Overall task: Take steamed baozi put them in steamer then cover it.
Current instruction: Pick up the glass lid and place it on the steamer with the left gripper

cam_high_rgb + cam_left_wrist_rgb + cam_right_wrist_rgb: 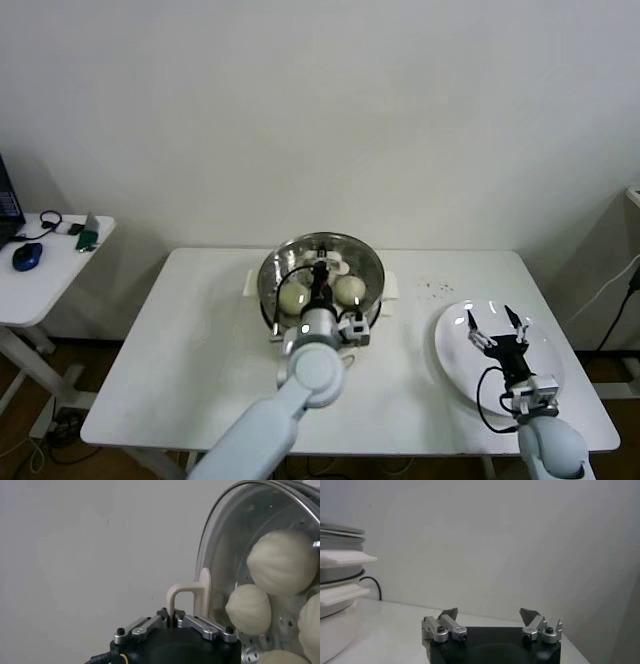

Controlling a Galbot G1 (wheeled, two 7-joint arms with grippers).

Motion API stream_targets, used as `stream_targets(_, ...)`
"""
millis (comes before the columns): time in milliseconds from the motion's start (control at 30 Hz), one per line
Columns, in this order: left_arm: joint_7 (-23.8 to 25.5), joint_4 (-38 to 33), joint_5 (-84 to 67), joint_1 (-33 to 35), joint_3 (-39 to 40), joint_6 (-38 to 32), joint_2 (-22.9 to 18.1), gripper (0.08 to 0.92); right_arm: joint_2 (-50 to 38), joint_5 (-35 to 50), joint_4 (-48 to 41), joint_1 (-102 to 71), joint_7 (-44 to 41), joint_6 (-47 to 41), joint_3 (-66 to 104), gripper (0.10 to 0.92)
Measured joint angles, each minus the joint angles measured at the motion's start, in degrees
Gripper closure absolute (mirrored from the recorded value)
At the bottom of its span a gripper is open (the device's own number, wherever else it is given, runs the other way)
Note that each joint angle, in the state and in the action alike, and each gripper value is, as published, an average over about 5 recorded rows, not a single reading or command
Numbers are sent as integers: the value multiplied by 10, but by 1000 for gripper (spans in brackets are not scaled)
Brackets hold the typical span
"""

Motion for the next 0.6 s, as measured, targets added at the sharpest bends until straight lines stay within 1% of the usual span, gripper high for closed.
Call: stream_targets(600,-20,13,-8,5,1,0,1,853,4,-5,1,2,-1,2,-1,203)
